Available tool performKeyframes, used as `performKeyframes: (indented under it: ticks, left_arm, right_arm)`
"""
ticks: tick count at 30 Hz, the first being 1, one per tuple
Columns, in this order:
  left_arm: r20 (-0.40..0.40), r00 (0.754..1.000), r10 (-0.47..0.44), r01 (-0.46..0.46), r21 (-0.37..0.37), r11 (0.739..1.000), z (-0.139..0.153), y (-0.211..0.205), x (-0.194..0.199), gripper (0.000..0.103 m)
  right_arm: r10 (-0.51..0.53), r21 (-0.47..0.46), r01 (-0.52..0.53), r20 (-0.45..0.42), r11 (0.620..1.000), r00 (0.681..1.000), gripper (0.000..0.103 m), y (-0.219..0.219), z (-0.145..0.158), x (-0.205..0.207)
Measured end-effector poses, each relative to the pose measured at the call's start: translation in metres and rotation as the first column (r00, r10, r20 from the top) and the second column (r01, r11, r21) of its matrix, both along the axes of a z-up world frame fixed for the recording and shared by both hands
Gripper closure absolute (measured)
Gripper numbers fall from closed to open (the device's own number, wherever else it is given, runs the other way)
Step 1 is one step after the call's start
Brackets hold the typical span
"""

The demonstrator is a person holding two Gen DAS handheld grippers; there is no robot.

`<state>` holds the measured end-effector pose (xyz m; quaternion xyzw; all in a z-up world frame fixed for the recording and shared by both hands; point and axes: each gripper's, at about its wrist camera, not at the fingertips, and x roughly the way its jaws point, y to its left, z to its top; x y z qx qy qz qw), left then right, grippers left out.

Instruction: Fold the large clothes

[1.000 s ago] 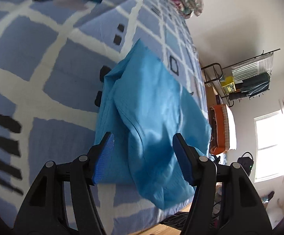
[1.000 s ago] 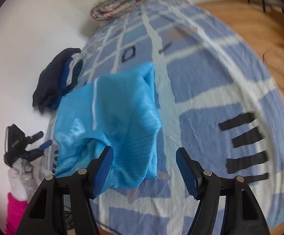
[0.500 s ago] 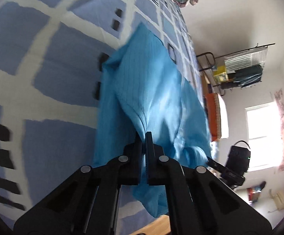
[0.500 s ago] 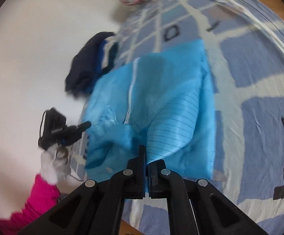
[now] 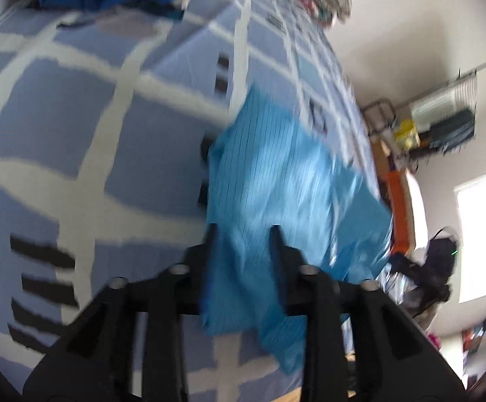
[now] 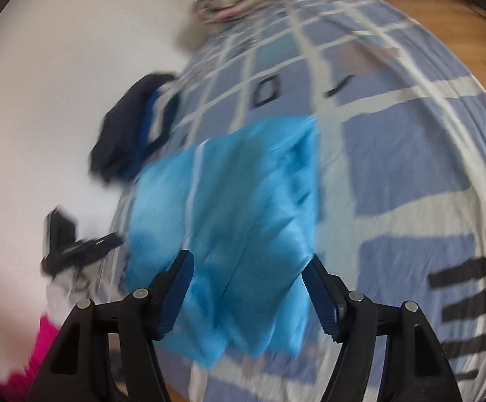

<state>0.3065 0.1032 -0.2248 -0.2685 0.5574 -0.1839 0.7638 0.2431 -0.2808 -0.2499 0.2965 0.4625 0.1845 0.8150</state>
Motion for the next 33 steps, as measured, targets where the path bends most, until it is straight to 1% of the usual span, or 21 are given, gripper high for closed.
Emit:
performKeyframes:
  ticks: [2,5,6,7,8,9,13,14,16,17,18,19,20,23,25,26,27,29,30,32,33]
  left_arm:
    - [0.008,1.000,-0.005,0.005,-0.017,1.000,0.004,-0.001,0.016,0.071]
    - [-0.011,1.000,-0.023,0.022,-0.058,0.998,0.002,-0.008,0.042,0.065]
    - [-0.017,1.000,-0.015,0.014,-0.049,0.999,-0.003,-0.010,0.049,0.065]
    - [-0.021,1.000,-0.012,0.012,-0.042,0.999,-0.007,-0.012,0.052,0.065]
    - [-0.025,0.999,-0.020,0.019,-0.022,1.000,-0.013,-0.014,0.058,0.065]
    - [-0.040,0.999,-0.018,0.018,0.009,1.000,-0.020,-0.014,0.060,0.066]
    - [-0.122,0.992,-0.033,0.039,0.054,0.998,-0.058,-0.012,0.049,0.072]
    - [-0.134,0.990,-0.030,0.040,0.066,0.997,-0.065,-0.010,0.044,0.072]
    - [-0.129,0.991,-0.032,0.042,0.078,0.996,-0.066,-0.006,0.036,0.075]
    - [-0.121,0.992,-0.023,0.034,0.087,0.996,-0.062,-0.002,0.033,0.075]
    - [-0.108,0.994,-0.015,0.025,0.086,0.996,-0.057,0.002,0.030,0.075]
    - [-0.100,0.995,-0.010,0.018,0.081,0.997,-0.053,0.005,0.027,0.075]
    - [-0.081,0.997,-0.003,0.010,0.076,0.997,-0.046,0.009,0.025,0.075]
    - [-0.027,1.000,0.002,0.000,0.076,0.997,-0.028,0.010,0.027,0.075]
    - [0.006,1.000,0.004,-0.005,0.067,0.998,-0.017,0.008,0.028,0.075]
    - [0.027,1.000,0.004,-0.006,0.060,0.998,-0.011,0.006,0.030,0.075]
    - [0.040,0.999,-0.001,-0.002,0.066,0.998,-0.007,0.003,0.031,0.075]
    - [0.064,0.998,-0.020,0.014,0.082,0.997,0.003,-0.005,0.036,0.075]
    - [0.079,0.996,-0.029,0.022,0.089,0.996,0.007,-0.009,0.037,0.075]
    - [0.106,0.993,-0.043,0.032,0.108,0.994,0.014,-0.019,0.041,0.075]
    - [0.118,0.992,-0.048,0.034,0.119,0.992,0.016,-0.024,0.044,0.075]
  right_arm:
    - [-0.018,0.018,0.019,-0.043,1.000,0.999,0.037,-0.003,-0.011,0.014]
    - [0.018,0.093,-0.009,-0.104,0.996,0.994,0.062,0.003,-0.025,0.020]
    - [0.040,0.082,-0.031,-0.113,0.996,0.993,0.075,0.013,-0.027,0.018]
    - [0.055,0.034,-0.052,-0.123,0.998,0.991,0.080,0.024,-0.026,0.019]
    - [0.071,-0.017,-0.074,-0.128,0.997,0.989,0.089,0.032,-0.026,0.014]
    - [0.088,-0.037,-0.094,-0.146,0.995,0.985,0.094,0.038,-0.028,0.007]
    - [0.104,-0.112,-0.127,-0.193,0.986,0.976,0.098,0.043,-0.043,-0.012]
    - [0.106,-0.105,-0.128,-0.189,0.986,0.976,0.098,0.041,-0.044,-0.013]
    - [0.120,-0.083,-0.138,-0.190,0.987,0.974,0.093,0.035,-0.043,-0.014]
    - [0.124,-0.075,-0.139,-0.179,0.987,0.976,0.082,0.031,-0.038,-0.018]
    - [0.117,-0.072,-0.128,-0.150,0.989,0.982,0.066,0.026,-0.029,-0.023]
    - [0.103,-0.081,-0.113,-0.122,0.990,0.987,0.059,0.024,-0.023,-0.023]
    - [0.073,-0.094,-0.080,-0.081,0.992,0.994,0.053,0.018,-0.014,-0.026]
    - [0.057,-0.042,-0.059,-0.050,0.997,0.997,0.051,0.009,-0.007,-0.026]
    - [0.060,-0.054,-0.065,-0.073,0.996,0.995,0.053,0.015,-0.015,-0.020]
    - [0.065,-0.063,-0.071,-0.088,0.995,0.994,0.069,0.019,-0.022,-0.017]
    - [0.081,-0.031,-0.085,-0.111,0.996,0.991,0.098,0.023,-0.030,-0.013]
    - [0.100,0.088,-0.088,-0.140,0.992,0.985,0.103,0.030,-0.038,-0.015]
    - [0.109,0.065,-0.100,-0.142,0.993,0.984,0.103,0.033,-0.037,-0.020]
    - [0.125,-0.076,-0.142,-0.193,0.987,0.973,0.103,0.045,-0.039,-0.026]
    - [0.121,-0.173,-0.159,-0.211,0.972,0.970,0.100,0.050,-0.040,-0.028]
